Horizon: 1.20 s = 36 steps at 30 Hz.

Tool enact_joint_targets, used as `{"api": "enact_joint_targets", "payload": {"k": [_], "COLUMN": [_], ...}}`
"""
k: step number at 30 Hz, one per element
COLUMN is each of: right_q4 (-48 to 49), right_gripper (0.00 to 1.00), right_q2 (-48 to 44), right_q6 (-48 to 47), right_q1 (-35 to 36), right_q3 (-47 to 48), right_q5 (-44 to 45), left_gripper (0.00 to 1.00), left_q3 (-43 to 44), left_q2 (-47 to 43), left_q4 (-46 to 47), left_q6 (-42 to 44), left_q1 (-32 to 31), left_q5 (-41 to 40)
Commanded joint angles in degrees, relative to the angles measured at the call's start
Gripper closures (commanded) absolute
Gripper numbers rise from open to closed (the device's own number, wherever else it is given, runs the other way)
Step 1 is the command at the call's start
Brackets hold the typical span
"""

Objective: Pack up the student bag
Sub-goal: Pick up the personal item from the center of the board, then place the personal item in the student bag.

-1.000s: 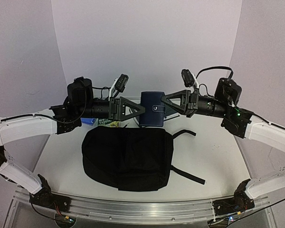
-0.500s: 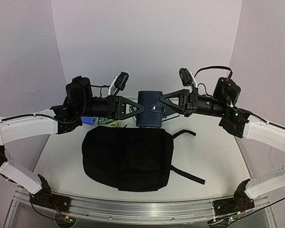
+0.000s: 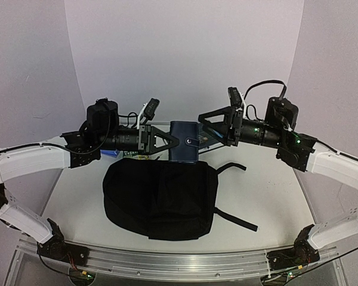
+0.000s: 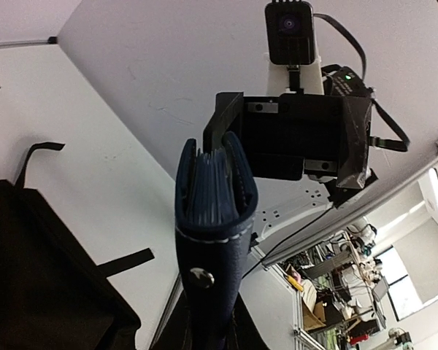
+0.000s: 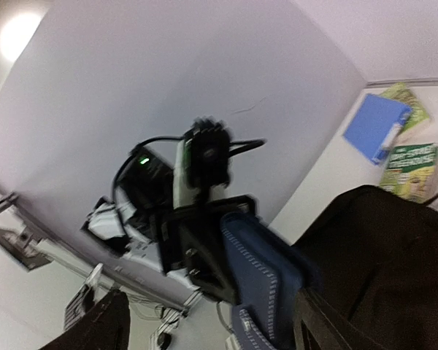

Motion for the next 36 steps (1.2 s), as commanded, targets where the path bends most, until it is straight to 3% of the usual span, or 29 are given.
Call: {"api": "enact_joint_targets", "payload": {"k": [1, 9, 15, 18, 22, 36], "right_q4": [-19.2, -35.3, -47.4, -54.8, -59.8, -61.6], "right_gripper": [0.21, 0.24, 0.26, 0.31, 0.34, 0.38], "right_q2": [0.8, 11.9, 25.5, 32.7, 39.7, 52.5], "right_q6": [-7.4, -4.8, -0.4, 1.4, 2.7, 2.2], "right_q1": [0.2, 9.7, 18.2, 21.3, 24.0, 26.1], "right_q3": [5.5, 13.4, 25.6, 33.2, 39.9, 50.4], "right_q5": [19.3, 40.5, 52.6, 57.1, 59.2, 60.0], "left_gripper": [1.00, 1.00, 1.00, 1.00, 1.00, 1.00], "left_q3": [-0.4, -5.7, -11.3, -13.3, -14.5, -18.4], "left_q2": [-6.6, -12.4, -13.7, -14.0, -14.7, -17.4], "left_q4": [-8.3, -20.6, -21.6, -20.5, -20.5, -19.6], "left_q6": [1.4, 1.5, 0.8, -0.1, -0.1, -0.7], "left_q1": [4.2, 16.6, 26.7, 28.5, 28.9, 29.0], "left_q5": [-6.8, -10.1, -8.8, -7.9, -8.1, -7.6]}}
